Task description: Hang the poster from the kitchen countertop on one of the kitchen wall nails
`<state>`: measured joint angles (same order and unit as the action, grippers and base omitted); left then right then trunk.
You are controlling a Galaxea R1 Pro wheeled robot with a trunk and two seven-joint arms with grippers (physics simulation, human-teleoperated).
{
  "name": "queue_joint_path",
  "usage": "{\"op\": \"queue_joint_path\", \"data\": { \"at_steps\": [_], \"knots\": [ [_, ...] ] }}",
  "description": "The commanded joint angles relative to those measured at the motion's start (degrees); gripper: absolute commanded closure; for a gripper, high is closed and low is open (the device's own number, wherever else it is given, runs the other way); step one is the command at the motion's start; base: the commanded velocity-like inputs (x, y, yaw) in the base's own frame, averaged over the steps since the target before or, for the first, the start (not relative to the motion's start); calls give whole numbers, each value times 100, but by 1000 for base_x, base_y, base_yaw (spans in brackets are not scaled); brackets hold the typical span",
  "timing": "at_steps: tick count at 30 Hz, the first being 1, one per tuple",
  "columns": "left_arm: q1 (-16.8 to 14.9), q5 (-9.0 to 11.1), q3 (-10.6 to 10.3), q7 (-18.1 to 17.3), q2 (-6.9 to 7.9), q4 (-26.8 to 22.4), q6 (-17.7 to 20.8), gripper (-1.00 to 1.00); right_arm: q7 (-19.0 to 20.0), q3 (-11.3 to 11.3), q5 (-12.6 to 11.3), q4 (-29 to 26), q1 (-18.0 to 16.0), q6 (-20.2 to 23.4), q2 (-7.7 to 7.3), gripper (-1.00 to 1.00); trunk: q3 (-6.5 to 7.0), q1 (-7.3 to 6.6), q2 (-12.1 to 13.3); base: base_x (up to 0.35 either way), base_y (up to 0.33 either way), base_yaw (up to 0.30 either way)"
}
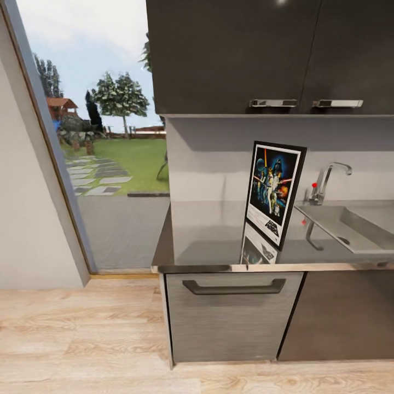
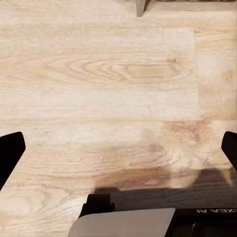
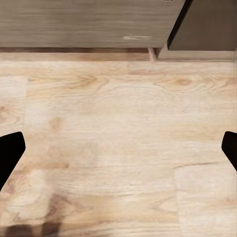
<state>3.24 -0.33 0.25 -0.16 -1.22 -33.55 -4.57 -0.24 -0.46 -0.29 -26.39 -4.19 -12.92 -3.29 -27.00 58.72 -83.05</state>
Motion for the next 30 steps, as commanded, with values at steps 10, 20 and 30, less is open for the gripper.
{"op": "queue_joint_path", "data": {
  "at_steps": [10, 20, 30],
  "knots": [
    [1, 31, 43, -2, -1, -8, -68, -100, -350, 4, -410, -648, 8, -986, -5, -100, -5, 0, -3, 3, -1, 0],
    [1, 40, 17, 1, -7, -27, -247, -100, -2238, 12, -423, -3724, 630, -1084, 16, -100, -5, 0, -3, 0, 0, 0],
    [1, 41, -4, 10, -14, -88, -255, -100, -3122, -230, -399, -6006, 798, 183, 0, -100, -5, 0, -3, 0, 0, 0]
  ]
}}
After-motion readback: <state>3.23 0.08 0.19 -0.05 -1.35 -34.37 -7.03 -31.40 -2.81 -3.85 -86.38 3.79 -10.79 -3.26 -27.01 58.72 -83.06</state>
